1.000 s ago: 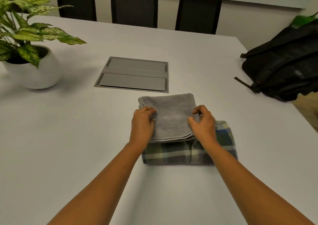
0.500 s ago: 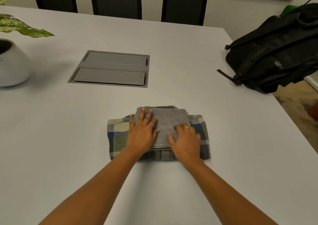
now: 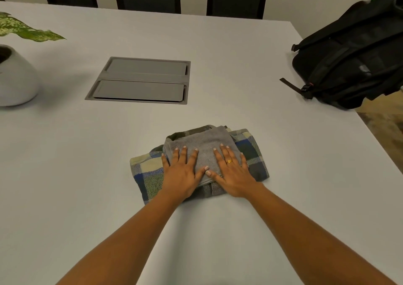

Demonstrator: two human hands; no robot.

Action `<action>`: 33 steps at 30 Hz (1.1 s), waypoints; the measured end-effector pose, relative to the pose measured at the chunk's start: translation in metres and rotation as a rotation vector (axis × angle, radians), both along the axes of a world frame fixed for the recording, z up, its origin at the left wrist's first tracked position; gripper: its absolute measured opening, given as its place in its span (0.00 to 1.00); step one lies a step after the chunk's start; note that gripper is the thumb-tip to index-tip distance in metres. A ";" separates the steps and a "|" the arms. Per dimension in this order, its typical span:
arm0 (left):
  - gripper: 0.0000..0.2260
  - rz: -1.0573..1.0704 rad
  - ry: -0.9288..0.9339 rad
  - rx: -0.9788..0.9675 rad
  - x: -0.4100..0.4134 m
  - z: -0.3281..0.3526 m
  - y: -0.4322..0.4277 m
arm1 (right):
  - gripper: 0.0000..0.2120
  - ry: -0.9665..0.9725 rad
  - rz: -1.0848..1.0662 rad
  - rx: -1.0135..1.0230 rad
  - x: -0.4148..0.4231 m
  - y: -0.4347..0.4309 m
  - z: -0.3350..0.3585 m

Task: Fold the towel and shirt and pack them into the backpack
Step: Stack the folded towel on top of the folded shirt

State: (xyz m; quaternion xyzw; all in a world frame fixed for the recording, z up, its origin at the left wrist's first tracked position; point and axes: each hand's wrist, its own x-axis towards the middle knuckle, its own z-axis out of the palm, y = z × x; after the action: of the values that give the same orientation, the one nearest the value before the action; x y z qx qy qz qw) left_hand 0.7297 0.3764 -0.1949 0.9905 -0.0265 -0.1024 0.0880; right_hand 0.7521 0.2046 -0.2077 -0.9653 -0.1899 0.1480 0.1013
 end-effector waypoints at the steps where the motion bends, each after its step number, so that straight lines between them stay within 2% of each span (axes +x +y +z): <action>1: 0.35 0.008 0.005 0.013 -0.002 0.002 -0.002 | 0.48 0.000 0.047 -0.016 0.007 -0.005 0.002; 3: 0.28 0.003 0.010 0.057 -0.006 0.009 -0.008 | 0.38 -0.001 0.135 -0.068 0.021 -0.014 0.007; 5: 0.26 -0.024 -0.005 0.133 -0.008 0.014 -0.014 | 0.29 -0.011 0.200 -0.093 0.033 -0.025 0.012; 6: 0.26 -0.035 -0.015 0.169 -0.008 0.016 -0.015 | 0.28 -0.029 0.217 -0.091 0.036 -0.028 0.013; 8: 0.25 -0.038 -0.037 0.184 -0.006 0.022 -0.015 | 0.32 -0.084 0.174 -0.062 0.031 -0.025 0.015; 10: 0.24 -0.047 -0.068 0.138 0.001 0.025 -0.013 | 0.36 -0.168 0.016 0.011 0.012 -0.011 0.013; 13: 0.24 -0.103 -0.077 0.019 0.015 0.020 -0.009 | 0.26 -0.266 -0.346 0.107 -0.018 0.013 0.011; 15: 0.29 -0.160 -0.045 -0.024 0.025 0.011 -0.004 | 0.26 -0.198 -0.583 0.199 -0.032 0.027 0.013; 18: 0.38 -0.217 -0.015 -0.024 0.032 -0.001 0.003 | 0.34 0.002 -0.795 0.397 -0.043 0.043 0.014; 23: 0.38 -0.150 -0.036 -0.041 0.023 -0.013 0.004 | 0.35 0.101 -0.778 0.564 -0.040 0.050 0.003; 28: 0.32 -0.017 -0.052 -0.086 0.018 -0.014 0.008 | 0.35 0.115 -0.655 0.549 -0.025 0.050 -0.004; 33: 0.34 0.112 -0.082 -0.077 0.012 -0.017 0.035 | 0.36 0.185 -0.510 0.523 -0.008 0.074 -0.002</action>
State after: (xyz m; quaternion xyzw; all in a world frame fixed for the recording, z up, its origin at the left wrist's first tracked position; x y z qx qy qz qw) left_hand 0.7421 0.4110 -0.2118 0.9897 0.0212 -0.0554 0.1302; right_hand 0.7441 0.2782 -0.2096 -0.9057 0.0352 0.1510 0.3946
